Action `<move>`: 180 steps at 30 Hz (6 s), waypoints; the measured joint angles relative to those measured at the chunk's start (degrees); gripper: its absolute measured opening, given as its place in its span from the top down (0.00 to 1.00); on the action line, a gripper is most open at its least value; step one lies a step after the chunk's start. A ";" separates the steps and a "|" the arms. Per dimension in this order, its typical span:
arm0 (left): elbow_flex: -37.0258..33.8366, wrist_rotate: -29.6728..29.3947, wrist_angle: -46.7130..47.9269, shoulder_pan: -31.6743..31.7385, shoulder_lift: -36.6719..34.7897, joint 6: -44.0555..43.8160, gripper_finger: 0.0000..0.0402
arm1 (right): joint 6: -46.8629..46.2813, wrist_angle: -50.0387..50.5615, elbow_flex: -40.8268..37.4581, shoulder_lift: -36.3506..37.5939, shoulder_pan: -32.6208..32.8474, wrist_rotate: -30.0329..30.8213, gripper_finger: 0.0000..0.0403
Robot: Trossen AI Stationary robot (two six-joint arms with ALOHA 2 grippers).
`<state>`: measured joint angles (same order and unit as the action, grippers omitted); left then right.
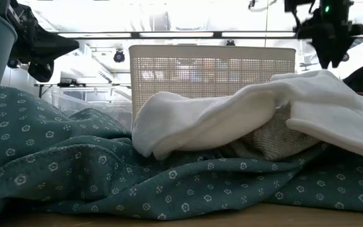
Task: Pick & Place Cloths
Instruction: Put the black t-shirt into the white bin, then put the green shirt into the white bin
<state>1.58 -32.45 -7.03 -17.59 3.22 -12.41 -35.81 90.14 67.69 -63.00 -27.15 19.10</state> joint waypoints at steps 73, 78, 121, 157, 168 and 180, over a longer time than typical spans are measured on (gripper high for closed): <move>0.00 0.02 0.04 0.01 0.00 -0.01 0.98 | 7.43 -53.54 47.88 -4.64 -1.01 -30.31 0.98; 0.00 0.01 0.04 -0.01 0.00 0.01 0.98 | 8.17 -63.69 48.70 -8.55 0.91 -30.47 0.98; 0.00 0.00 0.04 0.00 -0.01 0.01 0.98 | 25.70 -21.45 50.73 -41.97 5.59 -22.05 0.98; 0.00 0.02 0.31 0.00 -0.02 0.01 0.98 | 28.52 -14.75 49.94 -47.44 6.02 -25.01 0.51; 0.00 0.02 0.17 -0.01 -0.02 0.01 0.98 | 26.81 -16.58 50.04 -37.80 6.84 -24.97 0.25; 0.00 0.00 0.26 0.01 -0.02 0.01 0.98 | 25.73 -15.91 49.83 -33.50 16.74 -25.14 0.19</move>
<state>1.58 -32.45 -6.76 -17.58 3.20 -12.40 -10.08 74.23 117.51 -96.50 -10.41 -6.04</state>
